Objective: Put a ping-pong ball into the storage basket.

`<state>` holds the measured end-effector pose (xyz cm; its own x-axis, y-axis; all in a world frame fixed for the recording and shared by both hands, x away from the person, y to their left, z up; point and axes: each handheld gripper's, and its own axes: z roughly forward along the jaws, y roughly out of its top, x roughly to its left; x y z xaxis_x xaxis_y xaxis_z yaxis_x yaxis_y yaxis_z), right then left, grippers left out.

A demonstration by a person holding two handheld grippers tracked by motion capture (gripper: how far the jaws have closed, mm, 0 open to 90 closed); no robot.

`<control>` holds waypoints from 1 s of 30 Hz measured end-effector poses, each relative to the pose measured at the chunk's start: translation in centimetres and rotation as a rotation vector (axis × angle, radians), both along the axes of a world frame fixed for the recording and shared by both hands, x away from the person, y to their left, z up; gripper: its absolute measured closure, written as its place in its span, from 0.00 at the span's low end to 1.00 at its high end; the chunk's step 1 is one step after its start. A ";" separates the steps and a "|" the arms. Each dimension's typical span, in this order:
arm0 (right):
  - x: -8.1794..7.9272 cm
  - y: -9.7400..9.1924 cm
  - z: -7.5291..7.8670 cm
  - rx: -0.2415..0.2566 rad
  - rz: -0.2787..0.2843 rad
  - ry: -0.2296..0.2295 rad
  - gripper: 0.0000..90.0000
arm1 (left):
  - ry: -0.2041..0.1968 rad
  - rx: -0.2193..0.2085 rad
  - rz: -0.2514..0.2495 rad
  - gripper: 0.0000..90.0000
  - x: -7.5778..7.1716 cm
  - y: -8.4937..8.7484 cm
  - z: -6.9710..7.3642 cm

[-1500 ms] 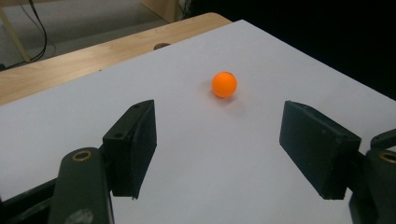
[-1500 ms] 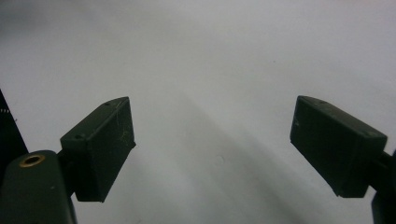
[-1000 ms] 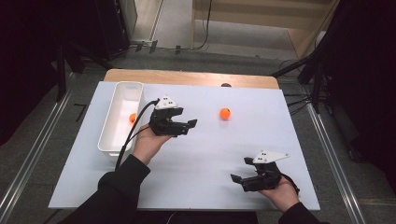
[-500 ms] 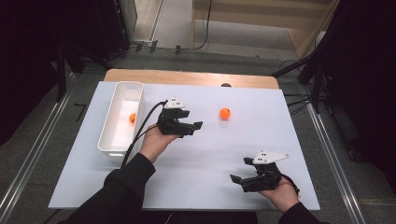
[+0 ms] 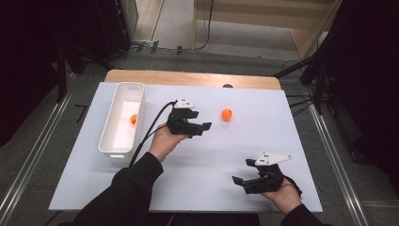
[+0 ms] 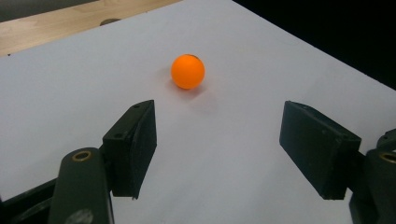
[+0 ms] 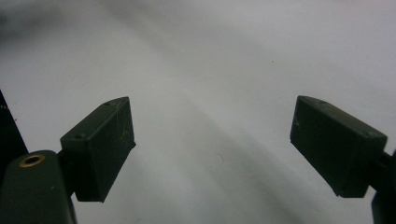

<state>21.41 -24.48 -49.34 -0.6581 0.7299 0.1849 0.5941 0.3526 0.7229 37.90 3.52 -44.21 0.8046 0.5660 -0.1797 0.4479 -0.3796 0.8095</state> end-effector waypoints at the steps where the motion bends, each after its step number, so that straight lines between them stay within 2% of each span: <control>1: 0.0 0.0 0.0 -0.002 0.000 -0.001 0.14 | 0.000 0.010 -0.002 0.31 0.1 -0.1 0.0; 4: 0.0 0.0 0.0 0.001 -0.001 0.000 0.14 | -0.002 0.001 0.000 0.31 0.3 -0.7 0.0; 8: -0.1 0.0 0.1 0.000 -0.001 0.001 0.14 | -0.028 0.019 -0.006 0.31 0.5 -1.3 0.1; 13: -0.1 0.0 0.1 0.003 0.001 -0.001 0.14 | -0.023 0.017 -0.021 0.30 0.7 -2.1 0.0; 16: -0.1 0.0 0.1 0.003 0.001 -0.004 0.14 | -0.015 0.018 -0.028 0.24 1.0 -2.7 -0.1; 18: -0.2 0.0 0.1 0.002 0.003 -0.002 0.14 | 0.011 0.030 -0.041 0.18 1.3 -3.1 -0.2; 21: -0.2 0.0 0.1 0.008 0.005 -0.002 0.14 | -0.006 0.028 -0.029 0.12 1.5 -3.5 -0.3; 23: -0.2 0.0 0.1 0.011 0.001 -0.003 0.14 | 0.003 0.019 -0.029 0.02 1.7 -3.7 -0.4; 25: -0.1 -0.1 0.1 0.008 0.000 -0.007 0.14 | 0.005 0.000 -0.029 0.02 2.0 -3.9 -0.4; 27: -0.1 0.0 0.1 0.009 -0.001 0.000 0.14 | -0.021 0.002 -0.013 0.02 2.1 -4.1 -0.4; 30: -0.1 0.0 0.1 0.011 -0.001 0.000 0.14 | 0.009 0.002 -0.026 0.02 2.5 -4.4 -0.5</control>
